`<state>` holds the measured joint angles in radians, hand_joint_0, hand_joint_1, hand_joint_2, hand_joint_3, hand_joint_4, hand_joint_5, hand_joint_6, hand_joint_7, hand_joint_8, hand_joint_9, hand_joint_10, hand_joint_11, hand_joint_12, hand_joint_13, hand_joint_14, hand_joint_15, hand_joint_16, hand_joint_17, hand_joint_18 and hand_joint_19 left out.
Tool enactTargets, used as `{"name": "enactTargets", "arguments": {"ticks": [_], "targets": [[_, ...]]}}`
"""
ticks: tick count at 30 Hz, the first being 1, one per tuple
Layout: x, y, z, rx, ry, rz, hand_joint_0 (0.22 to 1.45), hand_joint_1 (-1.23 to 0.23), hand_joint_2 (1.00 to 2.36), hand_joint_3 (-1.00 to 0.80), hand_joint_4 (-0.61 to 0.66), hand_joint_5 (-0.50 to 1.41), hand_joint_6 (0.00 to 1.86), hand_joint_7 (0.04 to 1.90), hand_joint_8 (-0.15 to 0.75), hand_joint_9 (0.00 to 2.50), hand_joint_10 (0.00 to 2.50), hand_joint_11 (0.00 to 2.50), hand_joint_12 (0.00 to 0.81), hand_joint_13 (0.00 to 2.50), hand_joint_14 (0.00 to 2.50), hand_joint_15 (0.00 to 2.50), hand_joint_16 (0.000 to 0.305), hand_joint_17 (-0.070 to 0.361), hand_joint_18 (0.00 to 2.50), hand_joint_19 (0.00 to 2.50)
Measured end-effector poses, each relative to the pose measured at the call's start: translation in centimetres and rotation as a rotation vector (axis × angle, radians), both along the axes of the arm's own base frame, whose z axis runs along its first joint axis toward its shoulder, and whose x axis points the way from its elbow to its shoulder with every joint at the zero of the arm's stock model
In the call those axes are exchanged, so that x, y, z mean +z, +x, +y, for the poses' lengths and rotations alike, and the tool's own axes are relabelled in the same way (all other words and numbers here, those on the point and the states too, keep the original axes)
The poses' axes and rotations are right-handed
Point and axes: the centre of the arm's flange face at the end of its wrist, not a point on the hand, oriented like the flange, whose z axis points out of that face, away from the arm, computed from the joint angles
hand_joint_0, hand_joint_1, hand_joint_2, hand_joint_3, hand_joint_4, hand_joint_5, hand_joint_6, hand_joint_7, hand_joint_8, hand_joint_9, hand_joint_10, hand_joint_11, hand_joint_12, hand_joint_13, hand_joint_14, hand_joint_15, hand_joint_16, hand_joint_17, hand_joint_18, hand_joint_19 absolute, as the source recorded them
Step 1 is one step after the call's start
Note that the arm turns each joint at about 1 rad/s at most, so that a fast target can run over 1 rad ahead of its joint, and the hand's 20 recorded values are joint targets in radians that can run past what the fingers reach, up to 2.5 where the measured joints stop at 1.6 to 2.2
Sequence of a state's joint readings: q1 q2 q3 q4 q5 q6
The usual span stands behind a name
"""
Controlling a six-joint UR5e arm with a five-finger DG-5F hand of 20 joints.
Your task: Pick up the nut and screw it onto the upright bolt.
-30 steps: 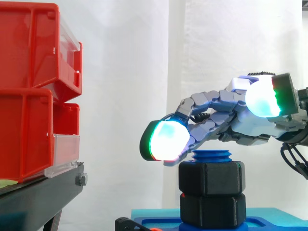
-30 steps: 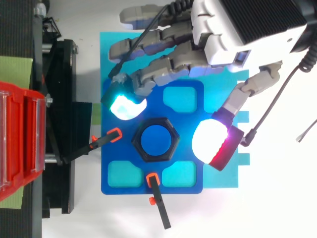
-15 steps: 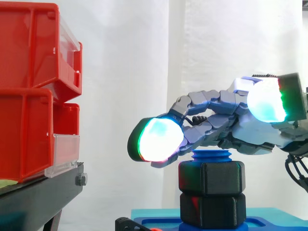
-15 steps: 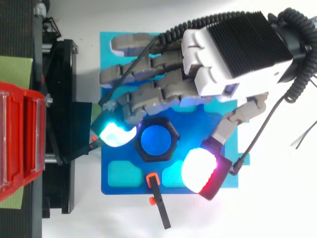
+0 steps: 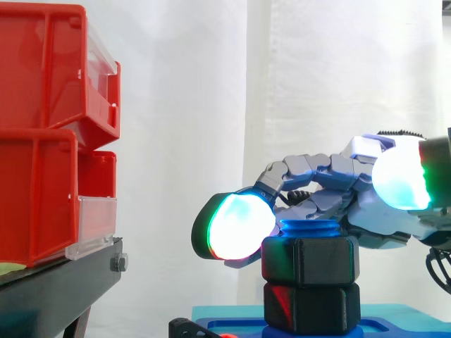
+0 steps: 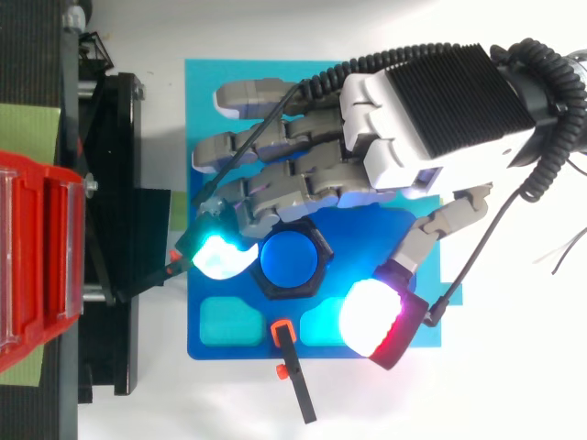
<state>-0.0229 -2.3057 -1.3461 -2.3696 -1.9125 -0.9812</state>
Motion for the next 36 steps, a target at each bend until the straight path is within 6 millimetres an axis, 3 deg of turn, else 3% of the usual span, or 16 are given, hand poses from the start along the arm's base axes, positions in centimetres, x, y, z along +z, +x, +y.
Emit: {"name": "enactTargets", "arguments": {"ticks": [27,36], "targets": [[-0.7,-0.2,-1.2,-0.020,-0.007,0.007,0.39,-0.30,1.00,-0.50,0.13,-0.18,0.50,0.67,0.257,0.52,0.00,0.00,0.383,0.18,0.00,0.00,0.052,0.117,0.00,0.00],[-1.0,-0.3,-1.4,-0.023,-0.010,0.018,0.39,-0.27,1.00,-0.50,0.18,-0.15,0.50,0.87,0.272,0.53,0.00,0.00,0.385,0.18,0.00,0.00,0.053,0.119,0.00,0.00]]}}
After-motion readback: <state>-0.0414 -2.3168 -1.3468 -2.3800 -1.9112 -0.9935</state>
